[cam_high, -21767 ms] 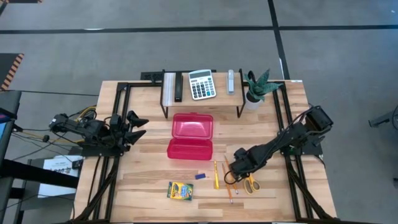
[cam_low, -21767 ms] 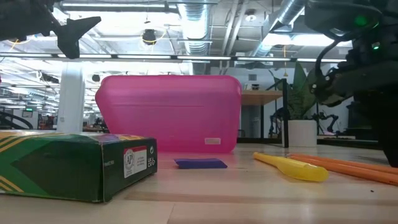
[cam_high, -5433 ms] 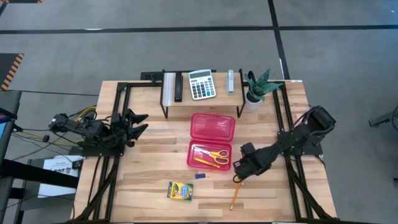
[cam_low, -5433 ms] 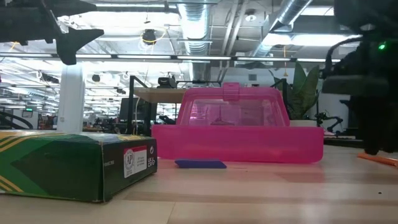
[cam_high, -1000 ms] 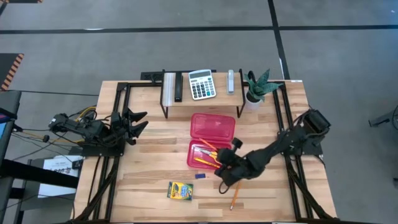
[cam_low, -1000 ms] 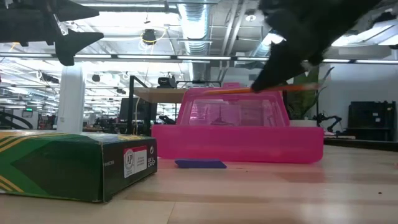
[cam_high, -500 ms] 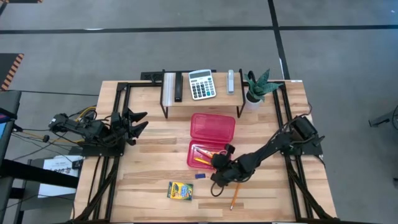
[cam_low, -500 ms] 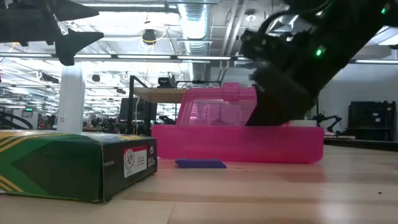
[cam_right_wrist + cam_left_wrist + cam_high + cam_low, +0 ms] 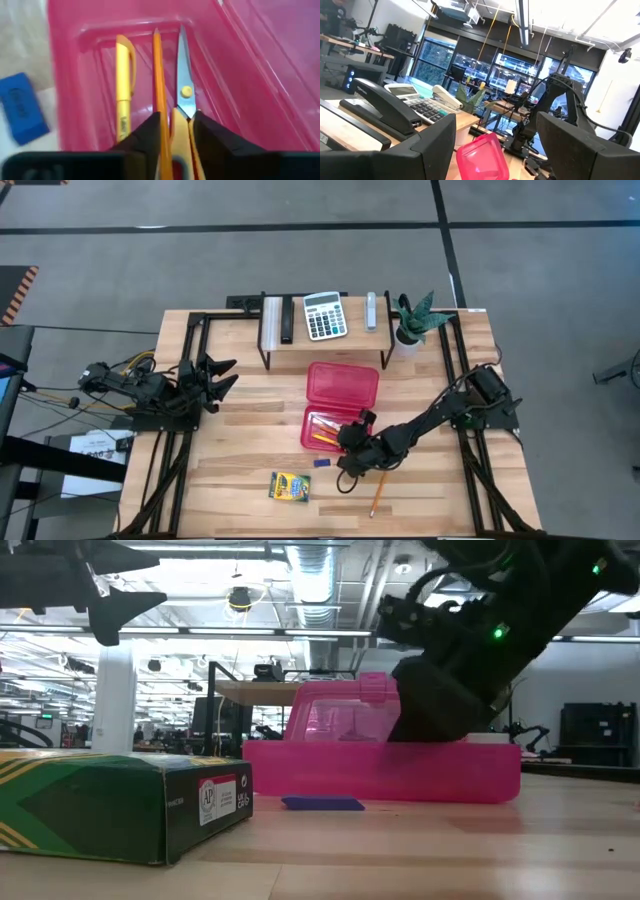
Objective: Pack school essentials
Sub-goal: Put the top orange pencil into the red supply box, then put the orange pencil into the red supply box
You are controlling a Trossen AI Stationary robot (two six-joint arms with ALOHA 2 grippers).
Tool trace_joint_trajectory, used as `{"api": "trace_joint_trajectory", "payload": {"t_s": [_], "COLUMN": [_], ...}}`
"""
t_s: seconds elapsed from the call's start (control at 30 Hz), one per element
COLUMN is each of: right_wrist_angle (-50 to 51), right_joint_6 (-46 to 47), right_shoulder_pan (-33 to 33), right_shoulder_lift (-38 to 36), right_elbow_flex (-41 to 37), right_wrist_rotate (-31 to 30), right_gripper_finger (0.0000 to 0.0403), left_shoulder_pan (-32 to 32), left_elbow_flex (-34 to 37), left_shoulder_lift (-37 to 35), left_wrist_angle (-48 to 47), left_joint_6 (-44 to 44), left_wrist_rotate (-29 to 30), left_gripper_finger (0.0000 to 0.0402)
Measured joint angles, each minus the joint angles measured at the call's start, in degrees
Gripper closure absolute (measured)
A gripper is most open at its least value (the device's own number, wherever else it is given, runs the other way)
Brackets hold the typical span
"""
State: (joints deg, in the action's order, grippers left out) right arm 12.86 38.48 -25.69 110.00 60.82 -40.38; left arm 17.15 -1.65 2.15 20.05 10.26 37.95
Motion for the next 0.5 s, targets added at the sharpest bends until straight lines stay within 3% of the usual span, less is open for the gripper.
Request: {"api": "trace_joint_trajectory", "payload": {"t_s": [0.23, 0.37, 0.5], "right_wrist_angle": [2.06, 8.05, 7.61], "right_joint_6": [1.64, 2.61, -1.8], "right_shoulder_pan": [-1.22, -6.43, -13.54], "right_shoulder_lift": [-6.28, -11.61, -14.99], "right_elbow_flex": [0.17, 0.18, 0.17], "right_wrist_rotate": [0.15, 4.36, 10.31], "right_gripper_finger": [0.0169, 0.0161, 0.0168], "left_shoulder_pan": [0.02, 0.02, 0.02], "left_elbow_flex": [0.0, 0.0, 0.0], "left_shoulder_lift": [0.0, -0.02, 0.0], "left_wrist_angle": [-0.02, -0.11, -0.11], "left_joint_6": [0.02, 0.02, -0.01], "left_wrist_rotate": [0.28, 0.29, 0.53], "left_gripper_finger": [0.0139, 0.0139, 0.0139]}}
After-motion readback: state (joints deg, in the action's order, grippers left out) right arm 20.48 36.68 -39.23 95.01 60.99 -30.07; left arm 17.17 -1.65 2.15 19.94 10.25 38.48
